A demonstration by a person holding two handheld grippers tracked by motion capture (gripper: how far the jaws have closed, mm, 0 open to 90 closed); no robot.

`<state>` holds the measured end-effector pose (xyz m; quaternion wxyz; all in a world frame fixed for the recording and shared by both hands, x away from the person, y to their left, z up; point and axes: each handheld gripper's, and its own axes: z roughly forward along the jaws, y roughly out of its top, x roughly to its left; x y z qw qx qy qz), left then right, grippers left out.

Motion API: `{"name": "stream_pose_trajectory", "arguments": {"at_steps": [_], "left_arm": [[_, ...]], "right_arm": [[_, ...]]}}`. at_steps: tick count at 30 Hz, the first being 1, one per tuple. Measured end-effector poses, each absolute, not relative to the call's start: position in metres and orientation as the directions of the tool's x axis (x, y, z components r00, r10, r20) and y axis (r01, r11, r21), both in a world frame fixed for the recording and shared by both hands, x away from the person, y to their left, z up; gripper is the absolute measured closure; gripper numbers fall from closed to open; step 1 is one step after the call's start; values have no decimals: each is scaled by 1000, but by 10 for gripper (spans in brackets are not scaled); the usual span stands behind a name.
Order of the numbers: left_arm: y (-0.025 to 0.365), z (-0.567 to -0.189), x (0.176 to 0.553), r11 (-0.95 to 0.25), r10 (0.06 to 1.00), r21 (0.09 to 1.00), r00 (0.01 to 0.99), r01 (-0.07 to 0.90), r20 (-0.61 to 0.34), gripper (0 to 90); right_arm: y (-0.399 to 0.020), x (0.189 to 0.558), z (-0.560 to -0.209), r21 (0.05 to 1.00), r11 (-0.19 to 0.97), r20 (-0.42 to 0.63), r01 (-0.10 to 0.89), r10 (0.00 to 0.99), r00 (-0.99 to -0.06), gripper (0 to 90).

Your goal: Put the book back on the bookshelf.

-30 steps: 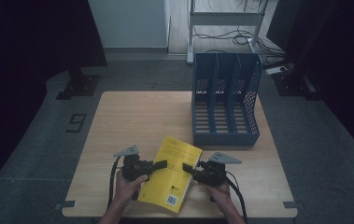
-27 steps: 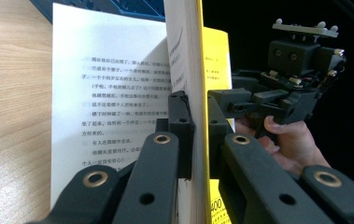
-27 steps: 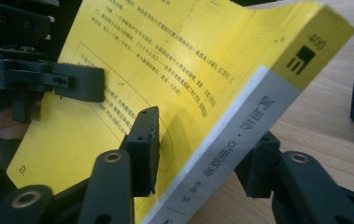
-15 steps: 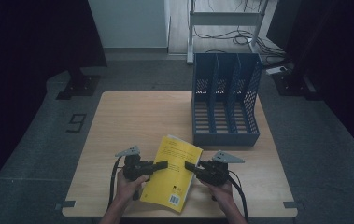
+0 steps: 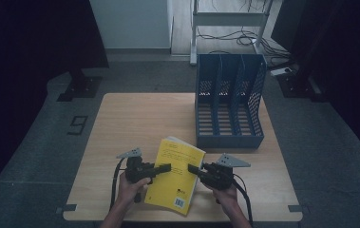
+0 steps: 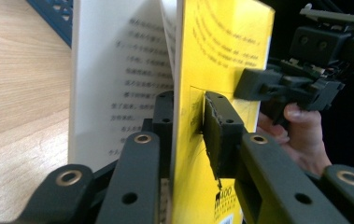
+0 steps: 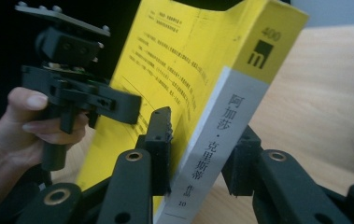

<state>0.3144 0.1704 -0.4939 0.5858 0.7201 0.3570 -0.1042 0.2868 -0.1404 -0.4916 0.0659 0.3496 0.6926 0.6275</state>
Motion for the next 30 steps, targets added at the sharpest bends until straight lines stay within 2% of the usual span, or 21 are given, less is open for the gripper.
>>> {"name": "stream_pose_trajectory", "arguments": {"at_steps": [6, 16, 30], "left_arm": [[167, -491, 312, -66, 384, 797, 753, 600, -535, 707], [169, -490, 312, -50, 396, 810, 756, 585, -521, 682], [168, -484, 306, -71, 346, 832, 796, 551, -497, 812]], "right_arm": [[-145, 281, -480, 942, -16, 287, 336, 559, -778, 699], [-146, 281, -478, 943, -10, 283, 332, 550, -786, 703], [-151, 278, -471, 954, 3, 249, 299, 548, -799, 714]]}}
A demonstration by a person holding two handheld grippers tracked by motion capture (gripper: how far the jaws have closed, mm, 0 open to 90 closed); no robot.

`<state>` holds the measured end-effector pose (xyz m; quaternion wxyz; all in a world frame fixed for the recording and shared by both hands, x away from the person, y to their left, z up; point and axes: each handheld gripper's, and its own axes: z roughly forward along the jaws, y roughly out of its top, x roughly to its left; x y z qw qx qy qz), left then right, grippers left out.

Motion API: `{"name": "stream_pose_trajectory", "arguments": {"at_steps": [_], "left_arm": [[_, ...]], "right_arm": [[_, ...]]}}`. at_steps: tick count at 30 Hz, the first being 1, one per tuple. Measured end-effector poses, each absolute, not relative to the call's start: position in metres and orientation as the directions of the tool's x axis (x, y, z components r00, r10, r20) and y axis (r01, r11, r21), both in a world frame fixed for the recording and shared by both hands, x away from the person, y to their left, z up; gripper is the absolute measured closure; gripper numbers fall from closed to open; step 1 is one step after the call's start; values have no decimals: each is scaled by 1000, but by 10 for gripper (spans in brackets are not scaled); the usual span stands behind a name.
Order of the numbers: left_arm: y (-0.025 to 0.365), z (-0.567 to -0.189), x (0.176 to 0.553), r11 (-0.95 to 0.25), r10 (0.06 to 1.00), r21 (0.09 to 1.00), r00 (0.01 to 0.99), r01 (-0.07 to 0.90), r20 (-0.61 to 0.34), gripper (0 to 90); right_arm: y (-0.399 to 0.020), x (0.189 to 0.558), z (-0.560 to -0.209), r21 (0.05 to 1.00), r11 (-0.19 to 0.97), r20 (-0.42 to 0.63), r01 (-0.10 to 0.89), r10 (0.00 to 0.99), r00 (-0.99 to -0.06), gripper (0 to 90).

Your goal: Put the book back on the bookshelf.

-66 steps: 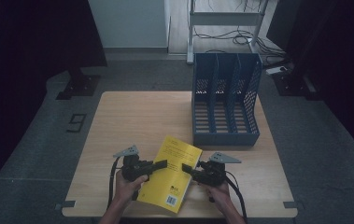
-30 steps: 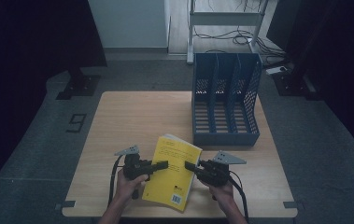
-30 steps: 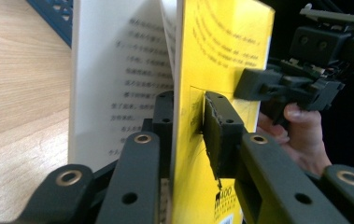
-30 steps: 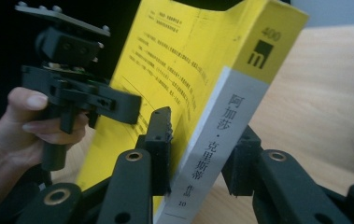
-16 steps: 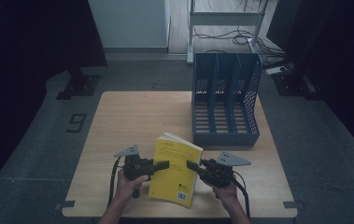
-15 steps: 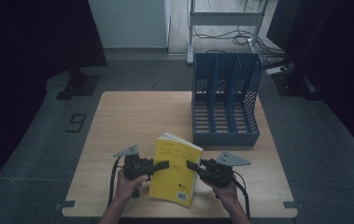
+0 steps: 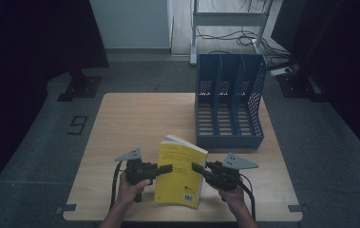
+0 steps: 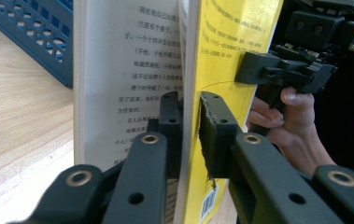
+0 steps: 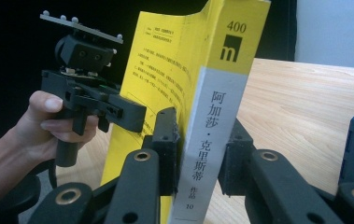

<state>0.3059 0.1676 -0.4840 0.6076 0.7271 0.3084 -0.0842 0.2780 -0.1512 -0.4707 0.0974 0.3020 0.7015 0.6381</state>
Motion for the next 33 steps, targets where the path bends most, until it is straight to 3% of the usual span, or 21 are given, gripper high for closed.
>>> {"name": "stream_pose_trajectory", "arguments": {"at_steps": [26, 33], "left_arm": [[158, -479, 298, -122, 314, 847, 830, 517, -461, 852], [158, -481, 300, -109, 352, 851, 820, 514, -450, 728]], "right_arm": [[-147, 273, -464, 960, -21, 247, 279, 538, -806, 707], [-145, 270, -461, 966, -11, 222, 259, 546, -808, 732]]}}
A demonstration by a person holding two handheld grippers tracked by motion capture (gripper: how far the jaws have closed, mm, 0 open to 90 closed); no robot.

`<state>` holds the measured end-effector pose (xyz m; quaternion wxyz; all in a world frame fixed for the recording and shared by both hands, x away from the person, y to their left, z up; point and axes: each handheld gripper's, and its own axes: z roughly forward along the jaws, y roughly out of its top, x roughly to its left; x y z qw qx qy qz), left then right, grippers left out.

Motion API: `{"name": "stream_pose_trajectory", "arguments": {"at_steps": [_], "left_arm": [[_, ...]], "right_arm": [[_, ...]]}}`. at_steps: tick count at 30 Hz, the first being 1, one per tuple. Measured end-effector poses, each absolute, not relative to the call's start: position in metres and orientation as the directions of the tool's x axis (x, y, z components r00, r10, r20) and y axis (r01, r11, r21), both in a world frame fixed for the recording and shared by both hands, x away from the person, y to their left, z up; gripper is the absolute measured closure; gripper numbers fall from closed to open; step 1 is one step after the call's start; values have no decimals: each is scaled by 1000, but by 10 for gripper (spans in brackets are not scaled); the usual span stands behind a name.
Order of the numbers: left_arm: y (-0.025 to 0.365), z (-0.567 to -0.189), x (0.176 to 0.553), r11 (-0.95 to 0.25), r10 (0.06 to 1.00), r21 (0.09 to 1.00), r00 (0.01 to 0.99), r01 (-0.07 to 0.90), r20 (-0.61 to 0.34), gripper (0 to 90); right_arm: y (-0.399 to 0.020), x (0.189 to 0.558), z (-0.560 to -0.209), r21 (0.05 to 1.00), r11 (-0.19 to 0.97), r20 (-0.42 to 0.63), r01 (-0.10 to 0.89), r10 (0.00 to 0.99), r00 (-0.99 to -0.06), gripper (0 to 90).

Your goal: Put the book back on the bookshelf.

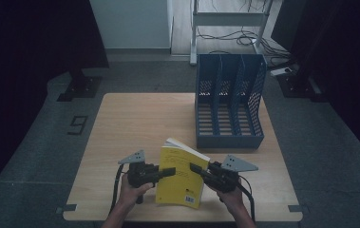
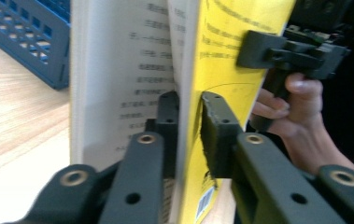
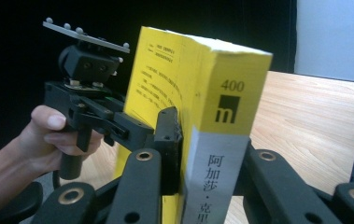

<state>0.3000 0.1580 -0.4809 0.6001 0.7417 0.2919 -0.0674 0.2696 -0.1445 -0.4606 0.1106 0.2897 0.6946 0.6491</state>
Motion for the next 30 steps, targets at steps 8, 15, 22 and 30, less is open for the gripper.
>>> {"name": "stream_pose_trajectory", "arguments": {"at_steps": [8, 15, 22, 30], "left_arm": [[158, -480, 300, -85, 386, 855, 808, 512, -445, 623], [161, -479, 299, -85, 392, 870, 819, 487, -420, 659], [163, -476, 298, -103, 362, 875, 837, 473, -410, 766], [162, -476, 297, -105, 355, 874, 839, 475, -413, 798]], "right_arm": [[-146, 267, -456, 975, 20, 175, 222, 549, -818, 736], [-148, 267, -455, 975, 25, 171, 220, 544, -822, 737], [-147, 264, -452, 977, 44, 153, 208, 535, -831, 730], [-145, 266, -450, 975, 42, 163, 218, 530, -832, 694]]}}
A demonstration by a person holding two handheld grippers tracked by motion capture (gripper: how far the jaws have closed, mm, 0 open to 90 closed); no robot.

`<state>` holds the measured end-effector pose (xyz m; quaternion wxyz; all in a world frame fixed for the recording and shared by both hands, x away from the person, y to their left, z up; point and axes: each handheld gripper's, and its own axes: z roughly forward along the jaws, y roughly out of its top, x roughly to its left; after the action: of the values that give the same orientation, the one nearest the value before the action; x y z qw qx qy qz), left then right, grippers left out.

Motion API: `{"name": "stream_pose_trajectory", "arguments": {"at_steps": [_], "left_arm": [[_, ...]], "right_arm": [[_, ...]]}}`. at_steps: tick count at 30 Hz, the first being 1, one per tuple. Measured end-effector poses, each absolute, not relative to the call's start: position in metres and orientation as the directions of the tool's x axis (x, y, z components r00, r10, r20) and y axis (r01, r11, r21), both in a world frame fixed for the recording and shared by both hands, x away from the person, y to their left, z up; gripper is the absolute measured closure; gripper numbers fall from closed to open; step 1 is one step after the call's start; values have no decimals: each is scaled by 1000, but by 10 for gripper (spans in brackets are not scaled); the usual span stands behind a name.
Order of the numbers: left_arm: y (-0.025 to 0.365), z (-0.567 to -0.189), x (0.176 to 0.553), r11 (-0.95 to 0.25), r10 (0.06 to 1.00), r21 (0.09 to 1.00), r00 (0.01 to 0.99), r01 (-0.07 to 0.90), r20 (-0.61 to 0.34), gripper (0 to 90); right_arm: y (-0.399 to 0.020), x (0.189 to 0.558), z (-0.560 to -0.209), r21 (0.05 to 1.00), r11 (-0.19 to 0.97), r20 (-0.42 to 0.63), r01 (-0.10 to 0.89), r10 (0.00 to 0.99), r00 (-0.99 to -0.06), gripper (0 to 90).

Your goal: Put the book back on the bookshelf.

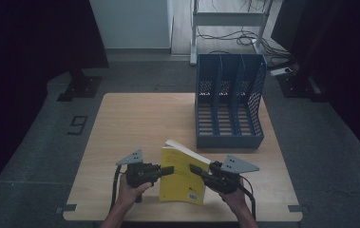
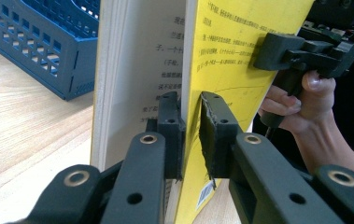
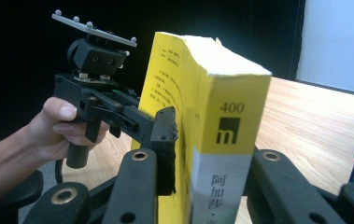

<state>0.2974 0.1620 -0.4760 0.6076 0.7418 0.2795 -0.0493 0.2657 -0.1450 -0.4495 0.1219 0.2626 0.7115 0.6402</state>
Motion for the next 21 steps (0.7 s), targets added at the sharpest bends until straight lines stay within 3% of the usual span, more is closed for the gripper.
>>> {"name": "stream_pose_trajectory", "arguments": {"at_steps": [12, 21], "left_arm": [[162, -476, 297, -112, 353, 876, 843, 469, -406, 809], [161, -477, 297, -110, 368, 875, 837, 472, -406, 771]], "right_arm": [[-136, 278, -442, 969, 32, 189, 244, 537, -822, 639], [-136, 274, -439, 969, 85, 147, 231, 556, -818, 732]]}}
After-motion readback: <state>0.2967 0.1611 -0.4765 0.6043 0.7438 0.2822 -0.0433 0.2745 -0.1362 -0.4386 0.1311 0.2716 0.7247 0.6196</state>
